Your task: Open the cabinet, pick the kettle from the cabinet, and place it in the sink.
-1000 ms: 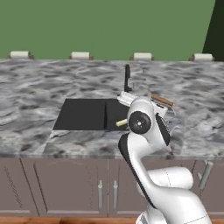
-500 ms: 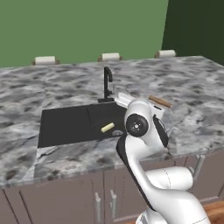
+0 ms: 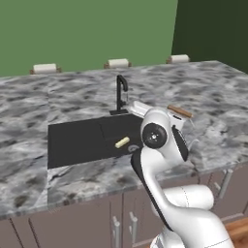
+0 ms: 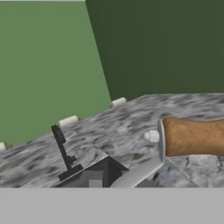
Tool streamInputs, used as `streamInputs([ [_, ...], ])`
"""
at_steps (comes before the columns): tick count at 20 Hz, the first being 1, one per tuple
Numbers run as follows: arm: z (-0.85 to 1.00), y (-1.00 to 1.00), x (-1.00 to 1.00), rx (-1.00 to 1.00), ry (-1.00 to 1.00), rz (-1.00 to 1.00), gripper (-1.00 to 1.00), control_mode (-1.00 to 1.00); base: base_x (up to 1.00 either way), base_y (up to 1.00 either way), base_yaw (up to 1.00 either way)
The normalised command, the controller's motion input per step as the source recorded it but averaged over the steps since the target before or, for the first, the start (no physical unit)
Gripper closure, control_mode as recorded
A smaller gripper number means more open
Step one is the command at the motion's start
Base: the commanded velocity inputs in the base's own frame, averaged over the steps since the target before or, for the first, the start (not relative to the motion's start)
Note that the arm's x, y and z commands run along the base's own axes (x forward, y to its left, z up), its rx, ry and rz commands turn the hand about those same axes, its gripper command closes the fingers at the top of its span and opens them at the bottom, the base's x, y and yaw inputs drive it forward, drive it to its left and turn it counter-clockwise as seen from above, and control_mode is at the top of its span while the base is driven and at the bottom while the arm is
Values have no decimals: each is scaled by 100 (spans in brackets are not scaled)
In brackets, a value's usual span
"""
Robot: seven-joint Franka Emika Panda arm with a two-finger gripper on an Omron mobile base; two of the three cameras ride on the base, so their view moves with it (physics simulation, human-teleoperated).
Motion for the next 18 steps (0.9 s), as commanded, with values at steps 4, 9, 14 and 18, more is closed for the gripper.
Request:
streamInputs([
  [4, 0, 0, 0, 0, 0, 0, 100, 100, 22, 10, 16],
  [9, 0, 0, 0, 0, 0, 0, 100, 100, 16, 0, 18],
  [14, 0, 0, 0, 0, 0, 0, 100, 100, 25, 0, 4],
  [18, 0, 0, 0, 0, 0, 0, 100, 100, 42, 0, 1],
])
